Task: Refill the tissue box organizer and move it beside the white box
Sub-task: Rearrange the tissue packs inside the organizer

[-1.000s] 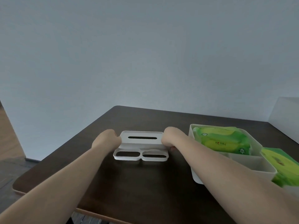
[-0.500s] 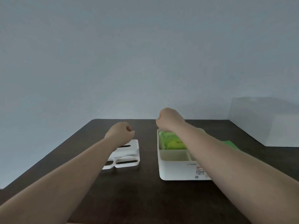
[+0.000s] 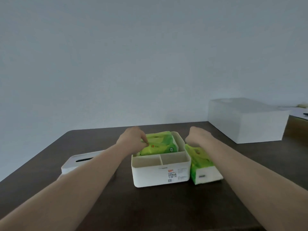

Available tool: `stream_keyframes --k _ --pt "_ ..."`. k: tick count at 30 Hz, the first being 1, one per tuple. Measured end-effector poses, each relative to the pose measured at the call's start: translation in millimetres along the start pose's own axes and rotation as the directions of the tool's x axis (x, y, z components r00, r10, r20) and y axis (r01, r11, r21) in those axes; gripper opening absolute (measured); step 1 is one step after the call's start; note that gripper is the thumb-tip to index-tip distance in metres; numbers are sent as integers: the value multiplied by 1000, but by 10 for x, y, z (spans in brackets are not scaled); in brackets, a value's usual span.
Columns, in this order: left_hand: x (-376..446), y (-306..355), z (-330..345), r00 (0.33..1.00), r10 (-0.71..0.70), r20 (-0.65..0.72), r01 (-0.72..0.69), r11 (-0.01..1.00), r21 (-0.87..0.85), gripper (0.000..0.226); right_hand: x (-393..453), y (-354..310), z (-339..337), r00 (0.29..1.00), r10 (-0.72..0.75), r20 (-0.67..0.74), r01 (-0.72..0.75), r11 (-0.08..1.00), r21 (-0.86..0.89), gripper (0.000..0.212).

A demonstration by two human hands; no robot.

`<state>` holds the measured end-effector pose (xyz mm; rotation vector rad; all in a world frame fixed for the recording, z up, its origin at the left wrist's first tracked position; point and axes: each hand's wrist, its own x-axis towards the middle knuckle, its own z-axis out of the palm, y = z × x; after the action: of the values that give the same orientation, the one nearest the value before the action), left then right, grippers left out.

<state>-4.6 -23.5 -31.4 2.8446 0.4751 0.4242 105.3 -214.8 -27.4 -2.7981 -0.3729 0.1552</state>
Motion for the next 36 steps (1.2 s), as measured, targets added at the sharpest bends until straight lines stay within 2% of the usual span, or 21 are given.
stream_keyframes --k 4,8,12,15,20,24,27,32,36 --pt "49 96 -66 998 -35 -53 30 996 -86 19 15 128 97 990 -19 140 31 996 -87 56" --pt "125 178 -184 978 -81 -192 36 974 -225 22 -30 170 24 970 -7 243 58 977 -204 61" --pt "192 224 -216 926 -141 -350 24 948 -319 22 -11 204 -9 957 -5 290 84 962 -260 73" --pt "297 166 -165 898 -163 -408 30 949 -313 27 56 232 95 953 6 303 73 965 -251 87" --pt "528 -72 -60 921 -190 -341 123 970 -209 30 163 290 196 978 3 210 29 989 -147 83" --pt "665 -255 5 925 -248 -287 198 961 -194 33 265 309 127 987 17 160 -16 1000 -11 96" --pt "734 -381 69 927 -289 -240 247 950 -188 32 300 297 31 997 2 78 -6 998 58 96" --pt "795 -564 187 930 -312 -193 268 938 -222 29 381 168 -183 990 -71 -126 92 981 171 102" --pt "813 -653 295 936 -322 -145 273 921 -279 25 384 -9 -365 955 -182 -234 241 936 256 95"
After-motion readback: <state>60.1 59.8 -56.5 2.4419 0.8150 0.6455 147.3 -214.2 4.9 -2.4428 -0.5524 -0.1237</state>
